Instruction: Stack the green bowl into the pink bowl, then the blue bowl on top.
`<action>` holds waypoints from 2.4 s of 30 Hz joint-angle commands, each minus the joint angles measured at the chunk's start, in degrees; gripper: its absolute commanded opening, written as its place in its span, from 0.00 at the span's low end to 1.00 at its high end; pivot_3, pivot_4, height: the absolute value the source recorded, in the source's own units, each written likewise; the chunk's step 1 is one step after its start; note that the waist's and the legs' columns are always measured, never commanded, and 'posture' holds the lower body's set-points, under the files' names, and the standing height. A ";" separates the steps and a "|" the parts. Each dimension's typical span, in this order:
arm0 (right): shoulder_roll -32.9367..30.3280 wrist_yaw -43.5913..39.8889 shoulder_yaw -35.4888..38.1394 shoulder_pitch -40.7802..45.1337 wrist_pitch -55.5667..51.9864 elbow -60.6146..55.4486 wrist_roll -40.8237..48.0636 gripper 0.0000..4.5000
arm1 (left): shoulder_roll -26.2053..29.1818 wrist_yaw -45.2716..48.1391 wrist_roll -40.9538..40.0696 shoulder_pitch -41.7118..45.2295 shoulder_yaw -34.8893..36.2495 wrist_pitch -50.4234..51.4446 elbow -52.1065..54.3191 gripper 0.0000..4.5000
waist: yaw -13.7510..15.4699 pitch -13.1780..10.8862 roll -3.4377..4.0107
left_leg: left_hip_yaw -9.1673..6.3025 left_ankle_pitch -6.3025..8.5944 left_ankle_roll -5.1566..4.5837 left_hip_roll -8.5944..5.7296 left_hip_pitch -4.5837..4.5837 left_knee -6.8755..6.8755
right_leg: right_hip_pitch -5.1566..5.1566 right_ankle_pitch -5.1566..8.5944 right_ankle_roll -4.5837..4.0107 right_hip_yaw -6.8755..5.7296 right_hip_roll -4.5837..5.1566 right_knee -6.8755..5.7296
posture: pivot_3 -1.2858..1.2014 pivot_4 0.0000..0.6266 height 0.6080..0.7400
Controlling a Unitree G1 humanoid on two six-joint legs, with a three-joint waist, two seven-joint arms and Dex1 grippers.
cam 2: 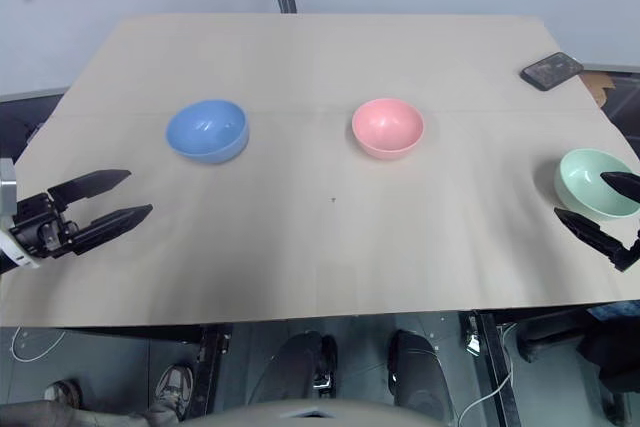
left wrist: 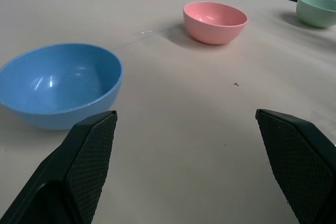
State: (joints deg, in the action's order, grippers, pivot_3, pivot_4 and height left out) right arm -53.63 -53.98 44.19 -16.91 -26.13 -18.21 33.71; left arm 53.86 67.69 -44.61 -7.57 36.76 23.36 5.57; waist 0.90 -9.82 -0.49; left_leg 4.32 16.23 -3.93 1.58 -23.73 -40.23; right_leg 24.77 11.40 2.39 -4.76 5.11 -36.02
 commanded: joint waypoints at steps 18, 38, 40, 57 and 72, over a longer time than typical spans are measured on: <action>13.27 8.13 -49.81 44.46 7.63 15.45 -22.86 1.00 | -5.85 1.68 -4.37 5.23 -6.49 2.08 9.02 0.99 | -1.03 -0.03 0.02 | 0.10 -0.05 0.04 -0.01 -0.01 0.00 | 0.10 -0.16 -0.23 0.08 -0.10 -0.10 | 0.52 0.24 1.00; 25.75 2.41 -61.59 66.83 39.33 50.84 -39.48 0.01 | -10.43 -4.26 -6.94 -4.46 -2.51 2.10 18.47 1.00 | -1.79 -0.09 0.09 | 0.08 -0.12 0.15 -0.04 0.00 0.01 | 0.13 -0.30 -0.03 0.08 -0.09 -0.22 | 0.52 0.24 1.00; 25.73 -0.38 -61.59 65.63 39.60 46.15 -37.92 0.01 | -10.64 -4.55 -6.86 -4.49 -2.62 1.92 18.45 1.00 | -1.80 -0.12 0.14 | 0.10 -0.13 0.17 -0.04 -0.01 0.01 | 0.16 -0.30 -0.03 0.10 -0.09 -0.27 | 0.52 0.24 1.00; 20.33 -9.80 -68.70 51.35 6.09 2.85 -33.73 0.43 | -10.80 -4.17 -6.30 -2.66 -7.03 1.80 17.51 1.00 | -1.47 -0.10 0.12 | -0.02 -0.15 0.24 -0.05 0.17 -0.02 | 0.06 -0.15 -0.26 0.01 -0.02 -0.49 | 0.52 0.24 1.00; 13.34 9.61 -29.82 33.98 -11.26 -3.08 -24.42 0.96 | -10.36 1.39 -5.75 7.18 -15.41 1.86 13.72 1.00 | 0.07 -0.08 0.09 | -0.05 -0.15 0.21 -0.12 0.02 -0.02 | 0.08 -0.16 -0.24 -0.04 -0.02 -0.35 | 0.52 0.24 1.00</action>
State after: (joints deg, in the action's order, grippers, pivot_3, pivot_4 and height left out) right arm -39.49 -48.43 10.57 18.13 -39.51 -22.69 11.85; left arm 43.22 68.03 -50.64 -1.13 21.68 25.89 19.39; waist 0.97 -9.90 -0.40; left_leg 4.27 16.09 -3.72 1.45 -23.70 -40.25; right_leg 24.84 11.24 2.16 -4.80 5.08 -36.37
